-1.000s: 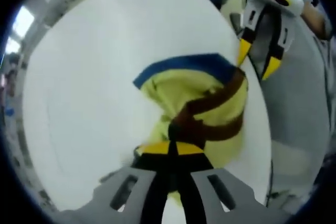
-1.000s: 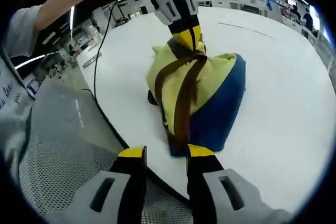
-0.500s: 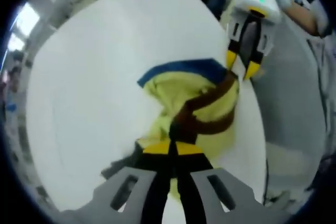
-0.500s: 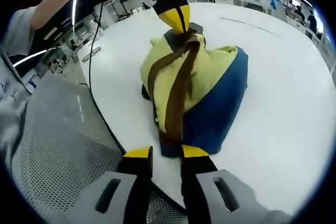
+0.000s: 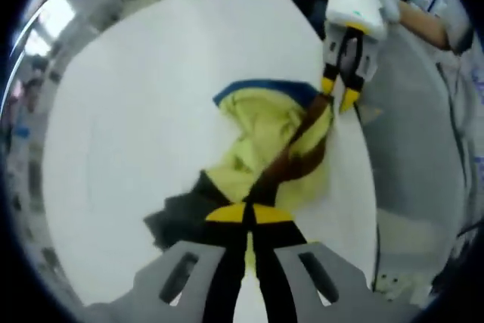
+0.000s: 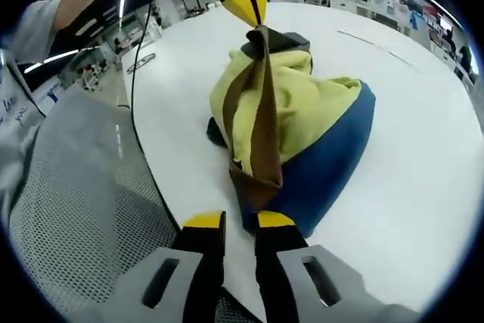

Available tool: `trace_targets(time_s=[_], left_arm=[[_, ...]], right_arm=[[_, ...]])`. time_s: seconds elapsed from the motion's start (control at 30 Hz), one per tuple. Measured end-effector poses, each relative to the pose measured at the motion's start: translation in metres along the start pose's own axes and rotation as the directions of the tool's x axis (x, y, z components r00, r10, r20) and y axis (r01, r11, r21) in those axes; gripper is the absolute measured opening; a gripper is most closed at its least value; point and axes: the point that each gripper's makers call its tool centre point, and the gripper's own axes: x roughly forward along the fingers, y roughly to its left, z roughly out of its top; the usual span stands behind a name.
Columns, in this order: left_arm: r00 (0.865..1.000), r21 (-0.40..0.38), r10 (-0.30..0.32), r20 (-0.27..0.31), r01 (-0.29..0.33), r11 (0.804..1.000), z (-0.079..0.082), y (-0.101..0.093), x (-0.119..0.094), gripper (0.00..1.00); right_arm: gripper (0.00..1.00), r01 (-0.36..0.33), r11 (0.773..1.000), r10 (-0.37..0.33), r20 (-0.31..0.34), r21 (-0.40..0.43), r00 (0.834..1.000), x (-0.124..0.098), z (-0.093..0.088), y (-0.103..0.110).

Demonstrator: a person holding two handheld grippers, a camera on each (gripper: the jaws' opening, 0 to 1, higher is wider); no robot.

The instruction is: Fold the garment on the visible template until the final outline fits inside the template.

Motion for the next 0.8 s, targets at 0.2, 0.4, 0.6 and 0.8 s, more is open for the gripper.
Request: trace_targets(time_s=[0.2, 0.4, 0.6, 0.8], left_arm=[[1.000, -0.045, 0.027, 0.002, -0.027, 0.999, -0.018, 0.000, -0.006, 0.00], [0.995, -0.119, 0.078, 0.069, -0.069, 0.990, -0.029, -0.006, -0.014, 0.00], [0.986, -0.203, 0.119, 0.113, -0.095, 0.975, -0.045, -0.013, -0.016, 0.00], [0.984, -0.239, 0.127, 0.128, -0.094, 0.966, -0.053, -0.020, -0.024, 0.00]], right_arm=[[0.15, 0.027, 0.999, -0.027, 0.001, -0.034, 1.000, -0.001, 0.009, -0.013], [0.07, 0.119, 0.986, -0.116, 0.032, -0.114, 0.993, -0.012, 0.025, -0.031], [0.01, 0.135, 0.985, -0.129, 0.055, -0.105, 0.990, -0.018, 0.040, -0.036], [0.01, 0.155, 0.980, -0.148, 0.065, -0.127, 0.987, -0.028, 0.062, -0.042]])
